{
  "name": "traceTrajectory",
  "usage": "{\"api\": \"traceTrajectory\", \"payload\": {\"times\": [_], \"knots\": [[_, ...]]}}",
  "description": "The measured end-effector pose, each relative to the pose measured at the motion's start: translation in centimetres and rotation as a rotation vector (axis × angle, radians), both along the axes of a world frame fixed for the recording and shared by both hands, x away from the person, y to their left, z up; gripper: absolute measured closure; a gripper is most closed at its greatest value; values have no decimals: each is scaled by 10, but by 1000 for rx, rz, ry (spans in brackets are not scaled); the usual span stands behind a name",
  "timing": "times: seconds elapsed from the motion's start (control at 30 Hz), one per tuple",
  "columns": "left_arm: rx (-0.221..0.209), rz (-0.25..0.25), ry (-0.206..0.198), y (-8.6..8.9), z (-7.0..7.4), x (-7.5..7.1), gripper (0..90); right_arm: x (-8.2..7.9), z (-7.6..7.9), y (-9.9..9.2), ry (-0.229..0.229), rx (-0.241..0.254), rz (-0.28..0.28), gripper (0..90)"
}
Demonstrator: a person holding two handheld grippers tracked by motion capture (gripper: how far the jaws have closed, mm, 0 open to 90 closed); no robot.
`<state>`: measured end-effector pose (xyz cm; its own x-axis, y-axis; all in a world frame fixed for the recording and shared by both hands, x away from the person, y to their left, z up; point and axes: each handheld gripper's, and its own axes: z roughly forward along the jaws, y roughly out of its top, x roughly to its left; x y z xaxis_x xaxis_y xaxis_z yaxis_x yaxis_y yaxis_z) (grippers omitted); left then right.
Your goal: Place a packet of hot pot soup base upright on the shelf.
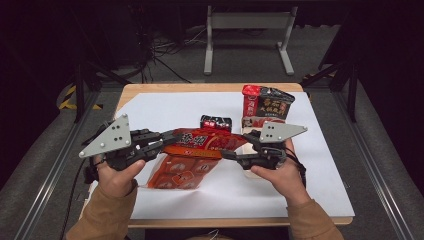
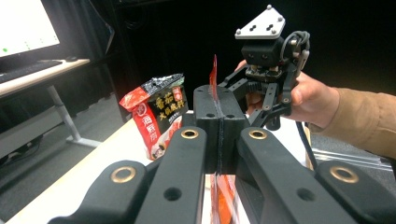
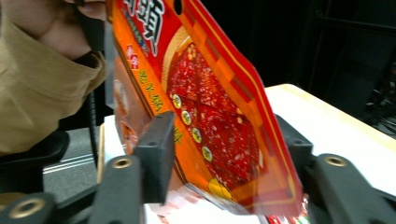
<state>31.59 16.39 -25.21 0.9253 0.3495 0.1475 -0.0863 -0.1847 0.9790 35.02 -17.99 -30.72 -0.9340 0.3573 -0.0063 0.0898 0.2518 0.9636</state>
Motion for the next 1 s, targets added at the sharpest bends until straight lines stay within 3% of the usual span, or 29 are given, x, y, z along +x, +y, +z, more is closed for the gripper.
{"api": "traceTrajectory", "payload": {"times": [0.03,0.1,0.13,0.2,0.5,0.83,1.0], "knots": [[-2,1,0,0,0,0,900,0,0,0,8,12,33,624],[5,15,-10,2,0,0,900,0,0,-2,8,-4,46,776],[15,29,-20,3,1,0,900,0,1,-2,20,-6,68,827],[13,30,-19,4,1,-1,900,-3,2,0,-2,-22,84,875],[-18,30,-20,10,2,0,900,-10,16,1,-34,-24,77,900],[-56,34,9,17,-1,6,900,-16,35,-1,-31,-7,56,900],[-53,36,13,18,-2,7,895,-18,44,-2,-29,-14,46,900]]}}
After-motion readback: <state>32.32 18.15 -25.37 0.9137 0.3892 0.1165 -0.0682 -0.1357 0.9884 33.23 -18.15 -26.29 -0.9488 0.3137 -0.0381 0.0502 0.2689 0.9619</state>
